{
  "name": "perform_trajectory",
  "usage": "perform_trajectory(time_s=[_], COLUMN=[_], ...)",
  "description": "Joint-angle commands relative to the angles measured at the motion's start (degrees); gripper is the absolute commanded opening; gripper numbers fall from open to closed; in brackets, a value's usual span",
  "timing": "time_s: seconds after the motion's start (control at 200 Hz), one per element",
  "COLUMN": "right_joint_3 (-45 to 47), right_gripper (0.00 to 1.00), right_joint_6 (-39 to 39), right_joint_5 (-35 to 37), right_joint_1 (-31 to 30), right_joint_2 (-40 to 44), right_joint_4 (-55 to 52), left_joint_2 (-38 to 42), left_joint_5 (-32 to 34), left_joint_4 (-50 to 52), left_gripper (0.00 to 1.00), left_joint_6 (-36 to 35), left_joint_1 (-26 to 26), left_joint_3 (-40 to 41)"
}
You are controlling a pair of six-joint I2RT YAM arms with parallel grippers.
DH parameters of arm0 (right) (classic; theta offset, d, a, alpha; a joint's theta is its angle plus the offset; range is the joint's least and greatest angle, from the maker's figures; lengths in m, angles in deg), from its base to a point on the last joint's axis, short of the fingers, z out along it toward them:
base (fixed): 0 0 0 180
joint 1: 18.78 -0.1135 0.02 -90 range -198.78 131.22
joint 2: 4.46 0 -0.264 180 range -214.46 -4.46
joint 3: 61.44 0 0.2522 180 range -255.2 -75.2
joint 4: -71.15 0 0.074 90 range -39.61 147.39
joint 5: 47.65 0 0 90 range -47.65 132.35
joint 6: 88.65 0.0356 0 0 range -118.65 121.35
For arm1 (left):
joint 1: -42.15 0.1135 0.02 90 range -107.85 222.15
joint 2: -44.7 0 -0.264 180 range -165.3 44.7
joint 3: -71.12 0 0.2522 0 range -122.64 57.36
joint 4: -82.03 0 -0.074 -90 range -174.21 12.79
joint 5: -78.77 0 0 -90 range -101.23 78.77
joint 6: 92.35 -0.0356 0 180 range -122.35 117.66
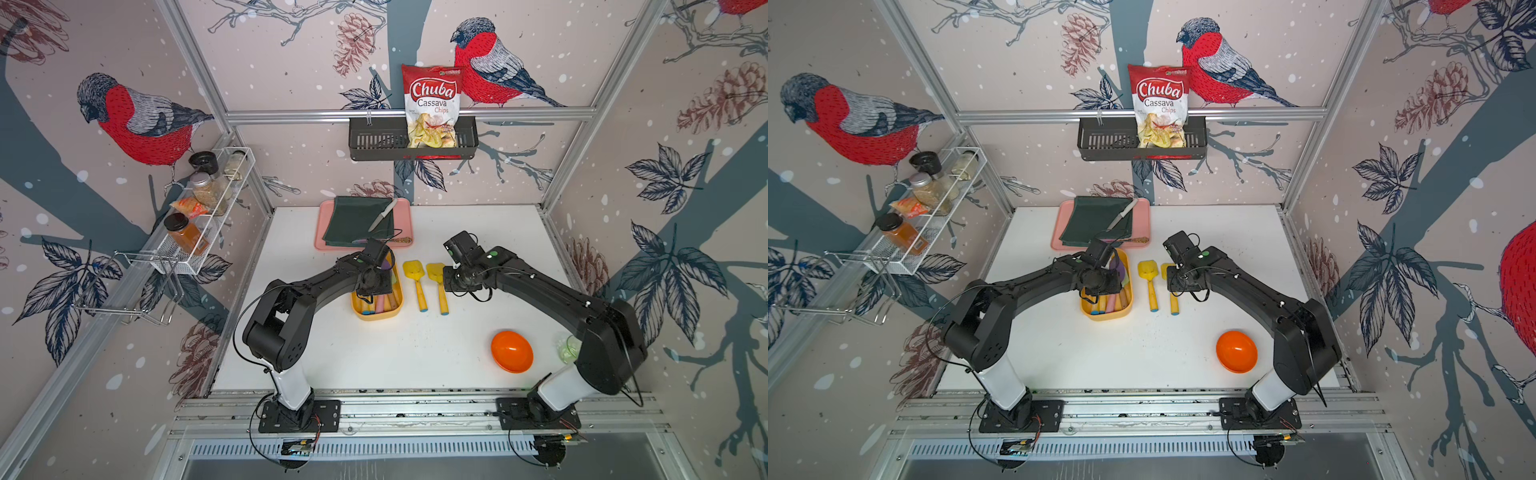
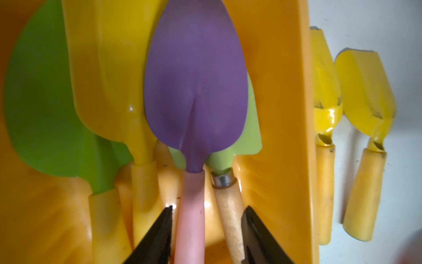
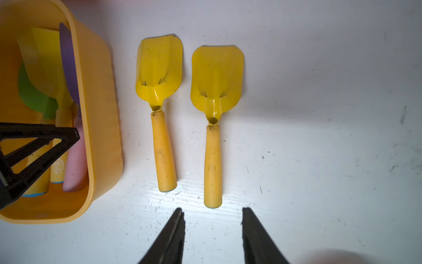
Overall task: Take the shovel out of the storage box
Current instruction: Pick up the shovel from the storage box.
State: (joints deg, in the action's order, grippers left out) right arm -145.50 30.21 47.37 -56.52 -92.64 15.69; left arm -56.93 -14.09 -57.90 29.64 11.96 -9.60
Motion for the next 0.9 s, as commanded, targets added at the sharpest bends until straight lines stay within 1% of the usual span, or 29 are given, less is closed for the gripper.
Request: perform_trajectory(time_s=[0.0,0.08,0.145,0.275,0.325,0.39,0.445,0.51,0.575,0.615,0.645,0.785,0.895], right_joint_3=[1.67,2.51,3.03,3.39,3.58,3.54,3.55,3.64,3.62,3.69,3.73,3.75,4.83], right_gripper=[0.44,0.44,0.44,0.44,0.43,0.43,0.43,0.43,0.43,0.43,0.43,0.43,0.43], right_joint_6=[-0.38,-0.52,-0.54,-0.65,-0.8,-0.74,-0.69,-0.74,-0.87,-0.87,-0.91,-1.55,-2.5], right_joint_5=[-0.23,-0.5,-0.35,-0.7,-1.0,-1.13,-1.23,-1.57,-1.77,-1.8,-1.94,-3.54,-9.18], right_joint_1=[0.46,0.55,0.75,0.91,0.91,0.94,0.95,0.91,0.87,0.82,0.88,0.15,0.08], right_joint_2=[2.33,3.58,4.13,4.8,5.16,5.39,5.6,5.71,5.74,5.66,5.69,5.73,6.88], right_joint_4=[2.65,3.57,3.99,4.38,4.83,4.95,5.04,5.16,5.13,5.22,5.22,6.35,10.8], left_joint_2=[-1.39,-2.77,-3.93,-6.23,-6.77,-7.26,-7.52,-7.78,-7.98,-7.89,-7.74,-4.15,0.79], left_joint_5=[3.29,2.87,2.4,2.81,3.16,3.49,3.64,3.56,3.38,2.95,2.77,1.32,-4.44], left_joint_4=[3.79,3.37,2.53,3.05,2.96,3.39,3.41,3.31,3.16,2.97,2.81,0.33,-3.63], left_gripper=[0.5,0.49,0.43,0.42,0.38,0.31,0.3,0.26,0.17,0.05,0.0,0.0,0.0], left_joint_6=[-1.62,-2.07,-2.4,-2.96,-3.17,-3.42,-3.26,-3.39,-3.56,-3.47,-3.4,-2.33,-1.65], left_joint_1=[-0.21,-0.13,-0.17,-0.15,-0.21,-0.2,-0.21,-0.21,-0.16,-0.13,-0.13,0.07,1.48], left_joint_3=[-1.47,-1.78,-1.8,-2.94,-3.34,-3.91,-4.06,-4.19,-4.1,-3.93,-3.76,-2.0,-0.53])
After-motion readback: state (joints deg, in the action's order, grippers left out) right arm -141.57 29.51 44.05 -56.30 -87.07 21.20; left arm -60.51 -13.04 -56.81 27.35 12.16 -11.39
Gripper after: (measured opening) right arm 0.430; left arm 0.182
